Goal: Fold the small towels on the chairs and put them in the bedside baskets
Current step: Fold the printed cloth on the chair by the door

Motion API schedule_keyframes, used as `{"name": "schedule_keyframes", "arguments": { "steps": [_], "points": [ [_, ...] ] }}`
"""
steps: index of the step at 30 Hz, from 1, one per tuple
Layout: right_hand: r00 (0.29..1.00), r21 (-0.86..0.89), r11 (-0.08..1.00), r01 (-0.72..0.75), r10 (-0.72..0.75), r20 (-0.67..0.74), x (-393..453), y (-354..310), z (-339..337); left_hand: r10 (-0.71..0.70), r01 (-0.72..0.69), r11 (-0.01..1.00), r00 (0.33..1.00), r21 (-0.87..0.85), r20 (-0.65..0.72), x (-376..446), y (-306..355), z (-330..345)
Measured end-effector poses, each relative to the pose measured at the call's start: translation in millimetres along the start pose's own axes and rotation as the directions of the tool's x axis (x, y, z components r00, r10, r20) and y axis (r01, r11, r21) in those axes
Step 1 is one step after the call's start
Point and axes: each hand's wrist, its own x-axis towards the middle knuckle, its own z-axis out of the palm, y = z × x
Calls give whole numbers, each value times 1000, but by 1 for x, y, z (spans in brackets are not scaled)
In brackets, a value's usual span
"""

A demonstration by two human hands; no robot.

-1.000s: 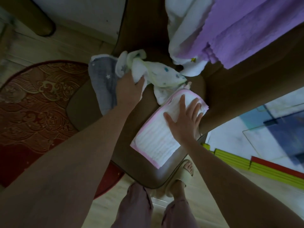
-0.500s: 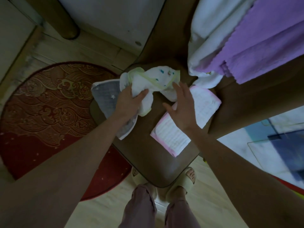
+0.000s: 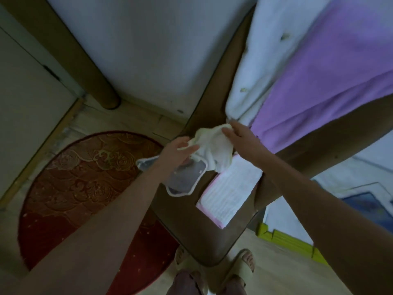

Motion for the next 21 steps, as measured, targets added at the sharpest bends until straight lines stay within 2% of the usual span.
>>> {"name": "schedule_keyframes", "arguments": {
  "steps": [2, 5, 9, 12, 18, 21],
  "points": [
    [999, -35, 999, 41, -40, 25, -14, -22, -27, 40, -40, 998, 999, 49, 16, -14, 33, 4],
    [993, -18, 993, 119, -119, 8, -37, -60, -63, 165, -173, 977, 984, 121, 70, -42, 89, 10],
    [957, 0, 957, 290, -290, 32, -75, -115, -108, 268, -306, 939, 937, 155, 223, -98, 163, 20],
    [939, 14, 942, 335, -335, 84, -114, -147, -144, 257, -323, 933, 907, 159, 335, -141, 203, 37],
    [940, 53, 941, 335, -337, 49, -178, -176, -212, 252, -318, 938, 899, 138, 359, -183, 237, 85],
    [944, 50, 944, 327, -329, 27, -202, -170, -232, 280, -322, 946, 874, 42, 397, -195, 239, 112]
  ]
}}
